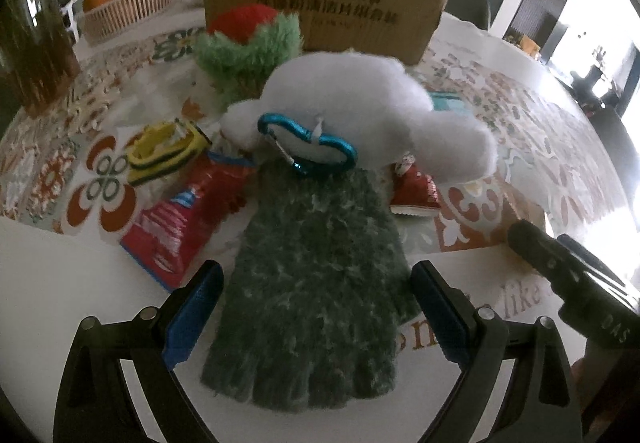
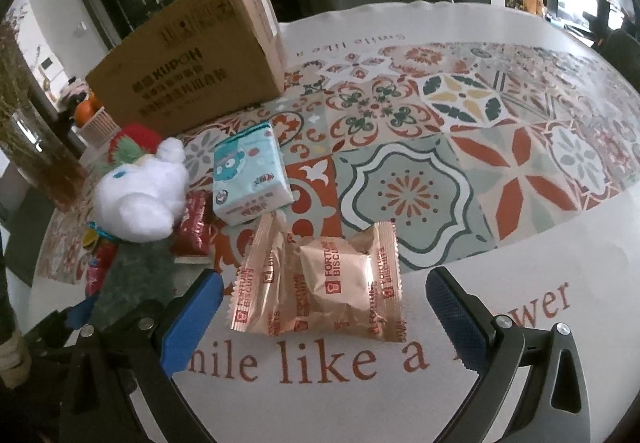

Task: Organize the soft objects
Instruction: 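Close the left tool on the green glove while the right tool grasps the biscuit packets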

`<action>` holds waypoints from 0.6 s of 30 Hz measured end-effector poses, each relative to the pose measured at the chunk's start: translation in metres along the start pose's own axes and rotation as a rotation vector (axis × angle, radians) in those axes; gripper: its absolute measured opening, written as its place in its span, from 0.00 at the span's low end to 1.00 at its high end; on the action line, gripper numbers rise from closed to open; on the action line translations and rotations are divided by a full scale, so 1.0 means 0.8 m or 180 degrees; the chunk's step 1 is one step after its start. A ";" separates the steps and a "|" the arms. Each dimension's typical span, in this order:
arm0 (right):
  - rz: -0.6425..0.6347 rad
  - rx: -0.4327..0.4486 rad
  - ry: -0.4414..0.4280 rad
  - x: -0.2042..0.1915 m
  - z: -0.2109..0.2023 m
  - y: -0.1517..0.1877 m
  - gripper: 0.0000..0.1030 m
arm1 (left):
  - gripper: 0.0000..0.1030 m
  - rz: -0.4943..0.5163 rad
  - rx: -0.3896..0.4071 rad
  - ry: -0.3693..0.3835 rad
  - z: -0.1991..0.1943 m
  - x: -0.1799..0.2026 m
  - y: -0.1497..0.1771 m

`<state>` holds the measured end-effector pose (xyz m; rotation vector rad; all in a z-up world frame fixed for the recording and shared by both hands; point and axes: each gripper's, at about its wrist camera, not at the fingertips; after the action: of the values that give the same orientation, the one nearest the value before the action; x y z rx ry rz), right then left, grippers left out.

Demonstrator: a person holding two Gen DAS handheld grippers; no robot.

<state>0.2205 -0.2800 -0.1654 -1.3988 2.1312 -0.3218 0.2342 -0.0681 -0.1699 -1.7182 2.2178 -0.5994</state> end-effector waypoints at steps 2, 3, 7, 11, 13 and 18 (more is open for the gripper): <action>0.0000 -0.0010 -0.0011 -0.001 0.003 0.000 0.99 | 0.91 -0.0004 0.0038 -0.0022 0.001 0.000 -0.002; 0.0001 -0.0016 -0.0017 -0.002 0.005 -0.001 0.97 | 0.90 -0.0009 0.0042 -0.0031 0.001 0.000 -0.002; -0.0032 -0.0028 0.0000 -0.005 0.011 0.001 0.86 | 0.78 0.0014 0.0097 -0.0112 0.001 0.000 -0.003; -0.0109 0.0008 0.0066 -0.007 0.010 0.005 0.77 | 0.67 -0.0010 0.0126 -0.0092 -0.003 -0.003 0.000; -0.0116 0.0023 0.0069 -0.007 0.008 0.006 0.66 | 0.65 -0.0013 0.0139 -0.0081 -0.005 -0.003 0.001; -0.0133 0.0033 0.0026 -0.007 0.002 0.010 0.58 | 0.54 -0.0057 0.0176 -0.0012 -0.015 -0.005 0.006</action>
<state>0.2175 -0.2714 -0.1689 -1.4402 2.1060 -0.3548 0.2255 -0.0616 -0.1614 -1.7120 2.1648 -0.6549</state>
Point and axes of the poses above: each gripper's, at about its wrist camera, not at the fingertips, and z roughly the way its jaws point, x to its right, y to its underside, and after that the axes turned 11 degrees about z, right-handed
